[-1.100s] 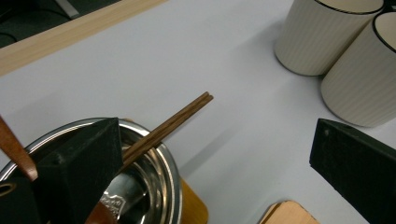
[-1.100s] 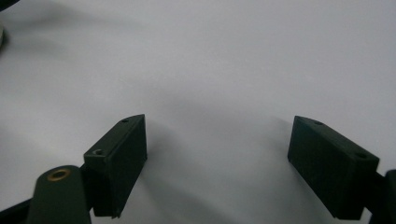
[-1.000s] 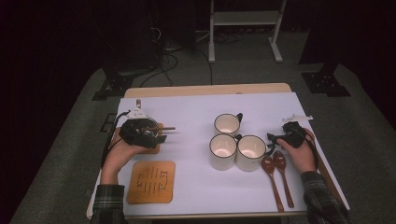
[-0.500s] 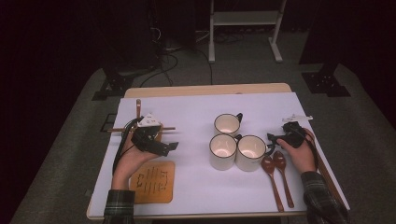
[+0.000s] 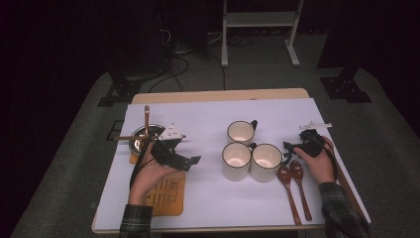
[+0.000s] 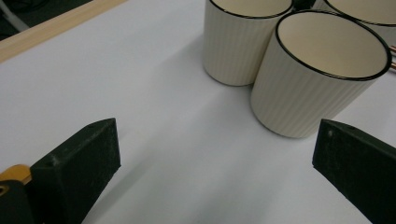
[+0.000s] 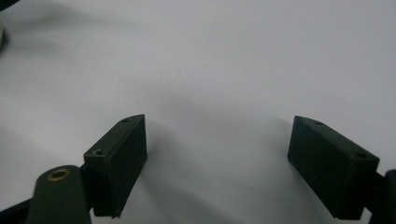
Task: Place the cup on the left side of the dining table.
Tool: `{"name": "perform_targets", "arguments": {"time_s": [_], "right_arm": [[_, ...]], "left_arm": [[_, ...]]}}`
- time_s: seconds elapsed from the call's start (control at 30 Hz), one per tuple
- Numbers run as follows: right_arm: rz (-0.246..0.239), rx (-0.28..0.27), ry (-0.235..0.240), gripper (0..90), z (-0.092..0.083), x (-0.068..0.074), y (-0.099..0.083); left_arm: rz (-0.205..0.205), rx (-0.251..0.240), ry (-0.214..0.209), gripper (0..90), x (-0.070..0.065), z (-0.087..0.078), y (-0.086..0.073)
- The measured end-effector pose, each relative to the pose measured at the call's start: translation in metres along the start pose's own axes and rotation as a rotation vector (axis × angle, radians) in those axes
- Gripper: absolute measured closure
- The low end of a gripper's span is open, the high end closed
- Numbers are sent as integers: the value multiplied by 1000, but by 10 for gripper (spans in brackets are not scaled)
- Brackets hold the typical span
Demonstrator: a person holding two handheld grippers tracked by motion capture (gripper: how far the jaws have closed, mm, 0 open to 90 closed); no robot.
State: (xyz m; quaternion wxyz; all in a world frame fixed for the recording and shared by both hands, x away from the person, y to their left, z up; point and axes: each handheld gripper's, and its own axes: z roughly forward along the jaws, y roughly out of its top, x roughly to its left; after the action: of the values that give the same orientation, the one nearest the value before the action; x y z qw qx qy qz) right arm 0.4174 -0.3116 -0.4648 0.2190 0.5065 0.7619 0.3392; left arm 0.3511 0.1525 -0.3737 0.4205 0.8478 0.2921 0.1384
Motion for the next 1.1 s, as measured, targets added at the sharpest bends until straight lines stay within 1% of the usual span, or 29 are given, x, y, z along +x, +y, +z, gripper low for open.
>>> {"name": "perform_targets", "arguments": {"time_s": [0.23, 0.5, 0.6, 0.93, 0.97, 1.1], "right_arm": [[0, 0, 0, 182, 0, 0, 0], [0, 0, 0, 182, 0, 0, 0], [0, 0, 0, 182, 0, 0, 0], [-1, 0, -1, 182, 0, 0, 0], [-1, 0, -1, 182, 0, 0, 0], [-1, 0, -1, 182, 0, 0, 0]], "left_arm": [[2, -12, -35, 1, -13, 13, 0], [7, -7, -55, 1, -21, 24, -3], [16, -14, -67, 1, -25, 28, -3], [45, -14, -106, 1, -37, 40, 0], [43, -21, -110, 1, -38, 41, 0], [52, -24, -126, 1, -42, 46, 2]]}}
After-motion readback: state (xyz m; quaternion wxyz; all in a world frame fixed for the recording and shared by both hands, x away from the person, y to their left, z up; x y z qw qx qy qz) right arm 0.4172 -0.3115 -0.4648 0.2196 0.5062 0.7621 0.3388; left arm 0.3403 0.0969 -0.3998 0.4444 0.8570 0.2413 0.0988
